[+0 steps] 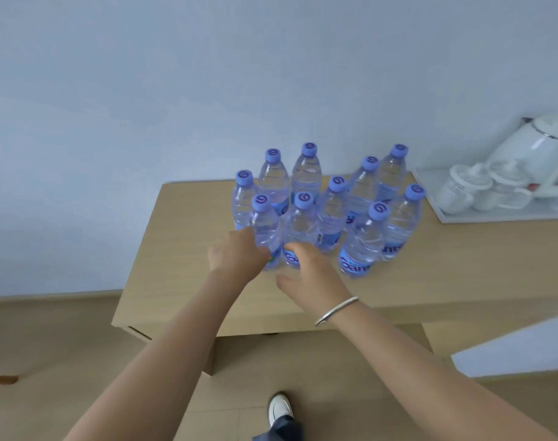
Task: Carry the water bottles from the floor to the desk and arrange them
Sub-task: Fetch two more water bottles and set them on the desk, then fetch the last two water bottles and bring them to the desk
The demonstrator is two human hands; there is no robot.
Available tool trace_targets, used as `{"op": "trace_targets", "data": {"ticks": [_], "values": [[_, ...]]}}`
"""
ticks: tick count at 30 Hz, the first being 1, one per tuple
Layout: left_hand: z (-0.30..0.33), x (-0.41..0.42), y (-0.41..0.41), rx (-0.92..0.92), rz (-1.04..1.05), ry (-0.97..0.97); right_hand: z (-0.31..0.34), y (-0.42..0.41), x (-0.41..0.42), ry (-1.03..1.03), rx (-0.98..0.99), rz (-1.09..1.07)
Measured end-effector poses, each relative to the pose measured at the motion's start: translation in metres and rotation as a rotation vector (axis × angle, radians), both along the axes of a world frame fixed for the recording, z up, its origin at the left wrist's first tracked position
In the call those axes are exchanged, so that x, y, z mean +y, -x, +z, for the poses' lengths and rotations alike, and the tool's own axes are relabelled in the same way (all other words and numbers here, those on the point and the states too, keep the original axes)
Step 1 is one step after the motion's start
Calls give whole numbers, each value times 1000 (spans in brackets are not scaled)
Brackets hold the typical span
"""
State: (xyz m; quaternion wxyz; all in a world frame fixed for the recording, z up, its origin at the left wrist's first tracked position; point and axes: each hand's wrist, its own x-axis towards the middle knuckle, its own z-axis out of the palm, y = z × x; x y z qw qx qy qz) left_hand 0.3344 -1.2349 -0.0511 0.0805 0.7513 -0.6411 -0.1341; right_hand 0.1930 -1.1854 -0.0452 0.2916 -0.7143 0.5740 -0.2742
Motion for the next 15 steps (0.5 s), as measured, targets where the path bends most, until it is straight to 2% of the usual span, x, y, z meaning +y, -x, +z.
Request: {"op": "trace_targets", "data": {"ticks": [5, 15], "values": [[3, 63, 81, -40, -194, 30, -9, 81, 76, -87, 317, -91], [-8, 204, 275, -92, -720, -13, -21, 261, 272, -248, 631, -479]]}}
